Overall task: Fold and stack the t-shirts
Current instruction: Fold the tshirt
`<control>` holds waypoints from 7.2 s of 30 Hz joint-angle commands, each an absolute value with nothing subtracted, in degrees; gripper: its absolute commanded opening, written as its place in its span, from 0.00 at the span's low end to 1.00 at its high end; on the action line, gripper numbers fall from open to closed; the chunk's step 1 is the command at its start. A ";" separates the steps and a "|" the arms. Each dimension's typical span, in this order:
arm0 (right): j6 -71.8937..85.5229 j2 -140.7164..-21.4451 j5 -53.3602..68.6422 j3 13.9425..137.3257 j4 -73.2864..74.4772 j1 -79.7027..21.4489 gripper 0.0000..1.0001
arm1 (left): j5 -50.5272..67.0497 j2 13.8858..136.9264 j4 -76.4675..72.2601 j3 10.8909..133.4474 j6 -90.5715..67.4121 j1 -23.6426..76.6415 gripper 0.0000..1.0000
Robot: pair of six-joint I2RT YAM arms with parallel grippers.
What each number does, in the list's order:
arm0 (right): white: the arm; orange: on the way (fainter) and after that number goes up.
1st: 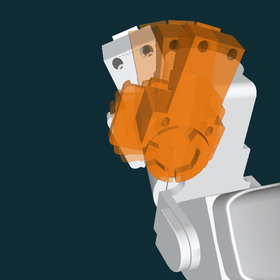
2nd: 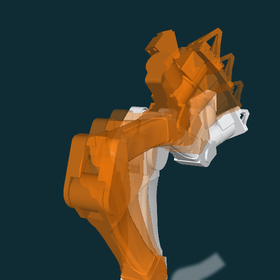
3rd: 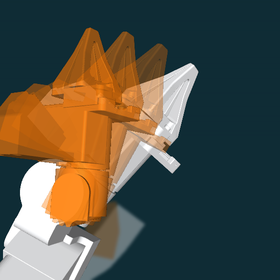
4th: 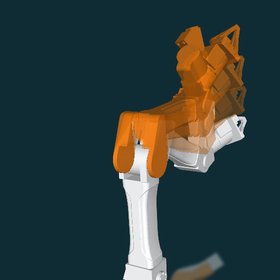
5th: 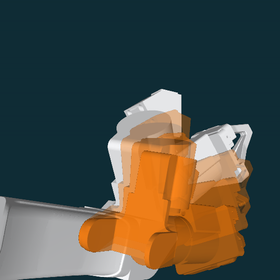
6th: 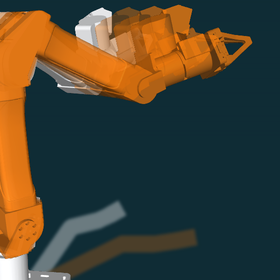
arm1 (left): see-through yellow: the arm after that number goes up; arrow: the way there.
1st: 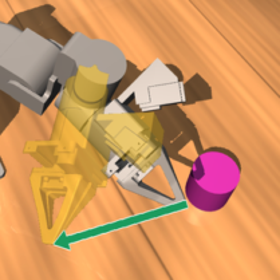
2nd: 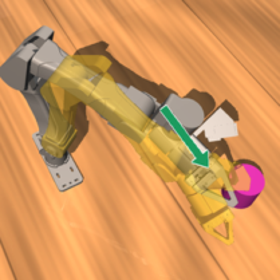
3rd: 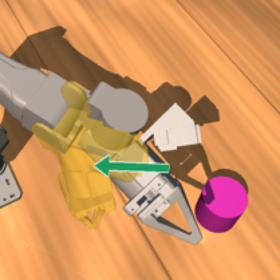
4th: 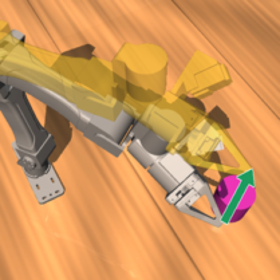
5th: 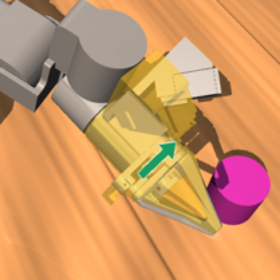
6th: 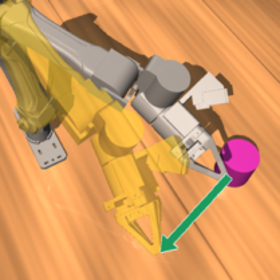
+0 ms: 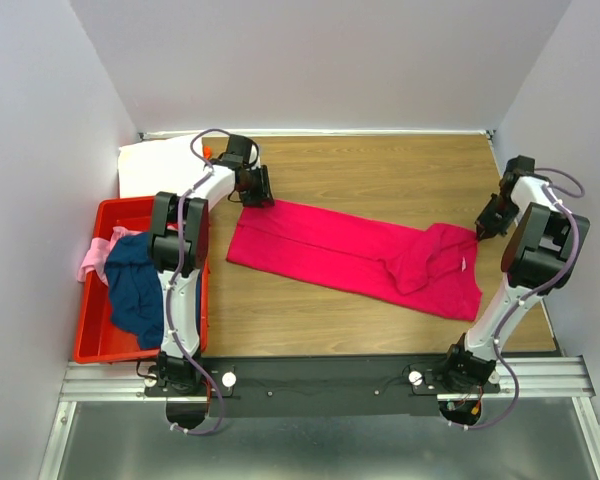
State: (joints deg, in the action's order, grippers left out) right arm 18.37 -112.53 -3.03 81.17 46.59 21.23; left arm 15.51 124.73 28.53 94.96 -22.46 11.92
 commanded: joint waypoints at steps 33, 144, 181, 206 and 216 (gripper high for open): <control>29.18 -92.03 2.82 62.42 41.75 5.71 0.39 | 17.58 114.08 25.05 95.90 -14.15 13.45 0.56; 37.62 -84.37 -2.02 55.81 41.13 -16.52 0.44 | 23.47 106.52 28.56 87.28 -4.48 26.98 0.56; 40.60 -92.11 -13.27 54.05 42.18 -16.44 0.26 | 21.97 108.02 30.15 88.59 -4.13 26.63 0.56; 38.41 -88.51 -3.09 55.46 47.72 -16.44 0.00 | 22.06 108.28 30.50 87.89 -4.39 26.46 0.56; 37.09 -89.38 1.30 57.74 49.39 -16.44 0.01 | 21.45 108.72 31.03 87.80 -4.48 26.46 0.56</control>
